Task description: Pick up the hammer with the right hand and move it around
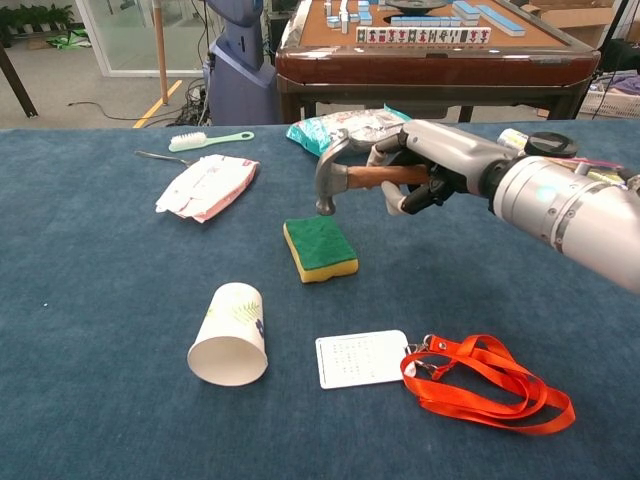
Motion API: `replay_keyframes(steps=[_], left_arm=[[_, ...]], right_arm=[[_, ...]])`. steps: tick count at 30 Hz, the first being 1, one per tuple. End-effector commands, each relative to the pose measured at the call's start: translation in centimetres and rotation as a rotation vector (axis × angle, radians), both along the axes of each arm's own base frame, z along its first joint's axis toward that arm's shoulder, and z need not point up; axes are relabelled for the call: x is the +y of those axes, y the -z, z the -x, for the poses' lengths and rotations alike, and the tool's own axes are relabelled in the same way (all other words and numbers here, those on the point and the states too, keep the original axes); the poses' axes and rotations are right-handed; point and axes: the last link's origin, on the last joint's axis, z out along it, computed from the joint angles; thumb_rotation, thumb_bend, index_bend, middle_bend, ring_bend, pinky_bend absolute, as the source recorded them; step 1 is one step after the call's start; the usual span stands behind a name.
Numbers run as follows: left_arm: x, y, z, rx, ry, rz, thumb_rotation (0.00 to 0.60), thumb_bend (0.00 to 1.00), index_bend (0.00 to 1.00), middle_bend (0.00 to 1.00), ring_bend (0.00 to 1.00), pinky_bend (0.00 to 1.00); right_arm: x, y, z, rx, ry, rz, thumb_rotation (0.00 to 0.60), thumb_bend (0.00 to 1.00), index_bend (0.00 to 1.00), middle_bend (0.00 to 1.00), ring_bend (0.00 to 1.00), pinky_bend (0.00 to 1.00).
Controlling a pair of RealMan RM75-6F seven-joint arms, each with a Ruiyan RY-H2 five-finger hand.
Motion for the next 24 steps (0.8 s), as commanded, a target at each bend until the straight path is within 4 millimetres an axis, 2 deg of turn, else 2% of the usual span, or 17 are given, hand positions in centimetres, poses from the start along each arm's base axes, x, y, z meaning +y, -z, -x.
replay_keyframes(steps=[1,14,18,24], left_arm=[[0.0,0.0,0.0,0.001,-0.001,0.000,0.600,0.25,0.28,0.17,0.08,0.13],[0.0,0.0,0.1,0.000,-0.002,0.000,0.600,0.25,0.28,0.17,0.08,0.13],[0.0,0.0,0.1,0.001,-0.002,0.000,0.600,0.25,0.28,0.17,0.08,0.13],[0.0,0.1,0.0,0.004,-0.001,0.004,0.600,0.25,0.28,0.17,0.08,0.13]], right_arm=[[0.1,0.7,0.0,0.010,-0.002,-0.012,0.600,0.70,0.93,0.94,0.74,0.71],[-0.1,2.5,0.6,0.073,0.003,-0.031,0.600,0.70,0.93,0.94,0.74,0.71],[-0.1,1.6,0.3,0.021,0.008,-0.018,0.600,0.70,0.93,0.94,0.74,0.71],[-0.1,-0.9,0.0,-0.094,0.019,0.007,0.600,0.70,0.93,0.94,0.74,0.71]])
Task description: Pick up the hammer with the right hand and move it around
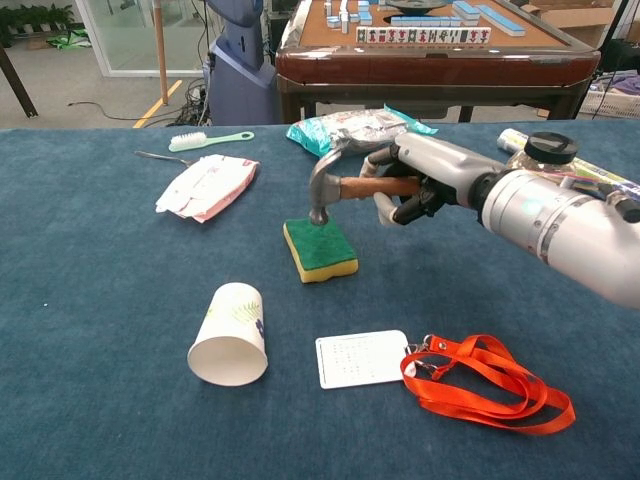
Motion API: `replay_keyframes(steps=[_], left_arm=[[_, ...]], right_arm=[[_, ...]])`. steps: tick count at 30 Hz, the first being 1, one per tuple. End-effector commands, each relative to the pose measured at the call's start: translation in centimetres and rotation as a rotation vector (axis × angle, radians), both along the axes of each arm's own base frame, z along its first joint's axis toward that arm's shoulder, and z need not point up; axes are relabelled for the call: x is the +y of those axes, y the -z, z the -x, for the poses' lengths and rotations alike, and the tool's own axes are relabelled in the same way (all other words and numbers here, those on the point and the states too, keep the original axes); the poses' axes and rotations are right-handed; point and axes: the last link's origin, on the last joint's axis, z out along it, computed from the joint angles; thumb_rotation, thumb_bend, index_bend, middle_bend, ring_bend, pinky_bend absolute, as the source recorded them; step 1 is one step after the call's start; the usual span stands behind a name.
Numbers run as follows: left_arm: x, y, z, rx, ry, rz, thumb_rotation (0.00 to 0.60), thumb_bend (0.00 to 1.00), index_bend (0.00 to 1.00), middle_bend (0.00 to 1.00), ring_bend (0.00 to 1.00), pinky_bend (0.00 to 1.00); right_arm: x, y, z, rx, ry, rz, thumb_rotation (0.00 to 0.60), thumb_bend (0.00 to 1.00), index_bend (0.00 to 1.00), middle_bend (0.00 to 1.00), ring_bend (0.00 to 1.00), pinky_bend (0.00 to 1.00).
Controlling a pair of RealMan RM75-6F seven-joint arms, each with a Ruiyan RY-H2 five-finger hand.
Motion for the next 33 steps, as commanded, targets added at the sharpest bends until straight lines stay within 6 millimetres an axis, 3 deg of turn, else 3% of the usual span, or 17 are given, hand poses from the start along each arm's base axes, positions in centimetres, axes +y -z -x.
replay_keyframes(steps=[1,10,22,27,33], left_arm=[[0.0,0.0,0.0,0.000,0.001,0.001,0.600,0.25,0.28,0.17,0.08,0.13],[0.0,0.1,-0.1,0.002,0.003,0.003,0.600,0.25,0.28,0.17,0.08,0.13],[0.1,0.2,-0.1,0.003,-0.001,0.008,0.600,0.25,0.28,0.17,0.08,0.13],[0.1,0.2,-0.1,0.005,-0.001,0.011,0.600,0.25,0.28,0.17,0.08,0.13],[0.1,0.2,-0.1,0.005,-0.001,0.010,0.600,0.25,0.28,0.17,0.08,0.13]], right_arm=[[0.0,-1.6,0.1,-0.059,0.006,0.023,0.600,0.70,0.93,0.94,0.74,0.71],[0.5,-3.8,2.4,-0.055,0.033,0.048,0.600,0.70,0.93,0.94,0.74,0.71],[0.3,-3.4,7.2,0.029,0.121,0.067,0.600,0.70,0.93,0.91,0.73,0.71],[0.2,-2.7,8.8,0.053,0.152,0.063,0.600,0.70,0.93,0.84,0.68,0.62],[0.3,-2.0,10.0,0.064,0.173,0.057,0.600,0.65,0.78,0.73,0.60,0.52]])
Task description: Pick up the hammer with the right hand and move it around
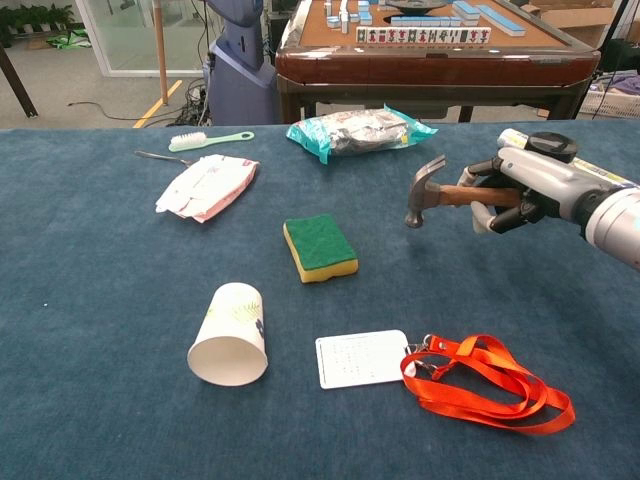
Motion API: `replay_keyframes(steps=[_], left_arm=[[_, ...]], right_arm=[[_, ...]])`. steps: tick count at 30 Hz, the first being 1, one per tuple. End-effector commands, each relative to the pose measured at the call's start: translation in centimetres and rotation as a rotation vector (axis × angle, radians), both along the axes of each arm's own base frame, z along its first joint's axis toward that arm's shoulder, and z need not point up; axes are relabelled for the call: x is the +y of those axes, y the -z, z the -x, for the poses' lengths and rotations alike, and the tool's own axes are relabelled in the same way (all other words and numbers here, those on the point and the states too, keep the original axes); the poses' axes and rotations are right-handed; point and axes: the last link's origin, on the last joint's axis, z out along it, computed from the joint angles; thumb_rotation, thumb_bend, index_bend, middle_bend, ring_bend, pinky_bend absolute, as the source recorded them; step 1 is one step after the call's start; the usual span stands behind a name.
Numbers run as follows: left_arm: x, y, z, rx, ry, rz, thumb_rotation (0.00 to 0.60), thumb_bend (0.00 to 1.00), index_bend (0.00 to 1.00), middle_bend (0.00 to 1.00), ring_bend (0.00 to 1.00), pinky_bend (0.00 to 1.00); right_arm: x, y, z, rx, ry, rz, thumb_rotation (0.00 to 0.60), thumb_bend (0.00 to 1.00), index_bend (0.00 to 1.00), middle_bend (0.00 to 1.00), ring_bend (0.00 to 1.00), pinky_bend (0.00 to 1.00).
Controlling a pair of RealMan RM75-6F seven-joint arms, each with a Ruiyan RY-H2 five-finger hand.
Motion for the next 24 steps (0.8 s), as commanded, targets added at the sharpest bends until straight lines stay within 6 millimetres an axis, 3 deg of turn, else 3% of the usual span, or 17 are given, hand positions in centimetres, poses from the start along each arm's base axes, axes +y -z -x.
replay_keyframes(steps=[1,6,8,11,19,24], left_arm=[[0.0,0.0,0.0,0.000,0.000,0.000,0.600,0.25,0.28,0.17,0.08,0.13],[0.0,0.0,0.0,0.000,0.000,0.004,0.600,0.25,0.28,0.17,0.08,0.13],[0.0,0.0,0.0,-0.003,0.002,0.006,0.600,0.25,0.28,0.17,0.08,0.13],[0.0,0.0,0.0,-0.003,0.003,0.008,0.600,0.25,0.28,0.17,0.08,0.13],[-0.1,0.0,0.0,-0.007,0.003,0.008,0.600,0.25,0.28,0.17,0.08,0.13],[-0.1,-0.1,0.0,-0.012,0.004,0.003,0.600,0.25,0.27,0.17,0.08,0.13]], right_arm=[[0.2,0.5,0.5,-0.005,0.012,-0.011,0.600,0.63,0.75,0.71,0.57,0.50],[0.2,0.5,0.8,-0.021,0.018,-0.015,0.600,0.51,0.44,0.51,0.41,0.37],[0.3,0.2,0.8,-0.033,0.019,-0.012,0.600,0.42,0.29,0.39,0.30,0.29],[0.6,-0.5,0.9,-0.039,0.009,0.002,0.600,0.34,0.16,0.28,0.19,0.24],[2.2,-4.5,0.8,-0.052,-0.038,0.078,0.600,0.30,0.10,0.23,0.16,0.22],[5.0,-8.2,1.6,-0.013,-0.057,0.160,0.600,0.30,0.10,0.29,0.19,0.22]])
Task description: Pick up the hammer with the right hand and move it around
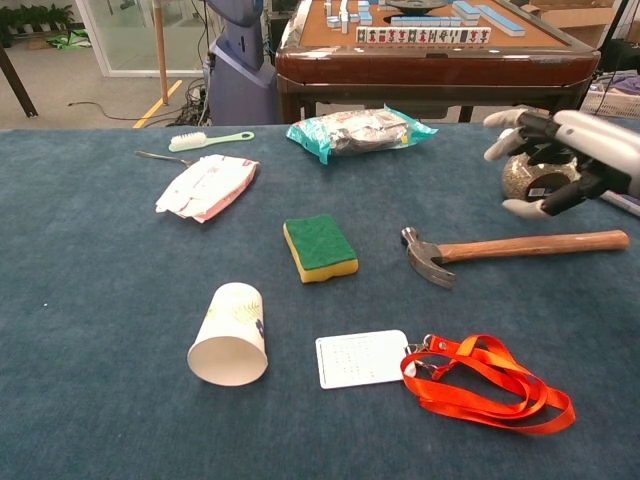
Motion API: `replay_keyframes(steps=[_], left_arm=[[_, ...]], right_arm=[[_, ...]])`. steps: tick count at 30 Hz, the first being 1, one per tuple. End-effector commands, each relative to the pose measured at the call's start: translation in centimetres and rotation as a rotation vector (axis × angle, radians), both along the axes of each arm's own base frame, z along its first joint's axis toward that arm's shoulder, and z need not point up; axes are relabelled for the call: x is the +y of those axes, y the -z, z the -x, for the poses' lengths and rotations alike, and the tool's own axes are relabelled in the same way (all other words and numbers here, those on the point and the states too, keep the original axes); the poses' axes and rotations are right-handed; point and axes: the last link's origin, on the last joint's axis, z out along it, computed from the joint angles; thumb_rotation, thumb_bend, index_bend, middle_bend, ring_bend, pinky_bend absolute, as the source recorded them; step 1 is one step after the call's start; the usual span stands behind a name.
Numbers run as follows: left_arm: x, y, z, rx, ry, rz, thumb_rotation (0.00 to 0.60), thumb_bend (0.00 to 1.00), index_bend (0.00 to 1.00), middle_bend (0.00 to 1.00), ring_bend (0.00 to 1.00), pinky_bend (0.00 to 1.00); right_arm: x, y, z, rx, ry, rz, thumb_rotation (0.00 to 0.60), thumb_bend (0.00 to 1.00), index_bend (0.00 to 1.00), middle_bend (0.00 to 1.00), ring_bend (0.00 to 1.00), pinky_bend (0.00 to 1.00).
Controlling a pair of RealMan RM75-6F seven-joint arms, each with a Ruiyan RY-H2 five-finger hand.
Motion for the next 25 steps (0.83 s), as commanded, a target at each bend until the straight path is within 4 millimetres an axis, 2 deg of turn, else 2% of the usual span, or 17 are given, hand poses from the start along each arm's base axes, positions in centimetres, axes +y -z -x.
replay_keyframes(steps=[1,5,12,17,25], left_arm=[[0.0,0.0,0.0,-0.001,-0.001,0.002,0.600,0.25,0.27,0.17,0.08,0.13],[0.0,0.1,-0.1,0.002,0.003,0.009,0.600,0.25,0.28,0.17,0.08,0.13],[-0.2,0.3,-0.4,0.001,0.019,0.016,0.600,0.25,0.27,0.17,0.08,0.13],[-0.3,0.4,-0.6,0.000,0.027,0.021,0.600,0.25,0.27,0.17,0.08,0.13],[-0.4,0.3,-0.5,-0.002,0.026,0.021,0.600,0.25,0.27,0.17,0.08,0.13]], right_arm=[[2.9,-3.5,1.3,0.079,-0.007,0.078,0.600,0.30,0.10,0.31,0.20,0.22],[6.1,-6.6,2.5,0.181,0.016,0.158,0.600,0.30,0.10,0.34,0.24,0.22],[11.3,-10.8,4.2,0.217,0.084,0.225,0.600,0.30,0.12,0.34,0.24,0.22],[13.8,-11.8,5.2,0.237,0.115,0.207,0.600,0.30,0.13,0.34,0.24,0.22],[14.9,-12.0,5.6,0.223,0.129,0.202,0.600,0.30,0.15,0.35,0.24,0.22]])
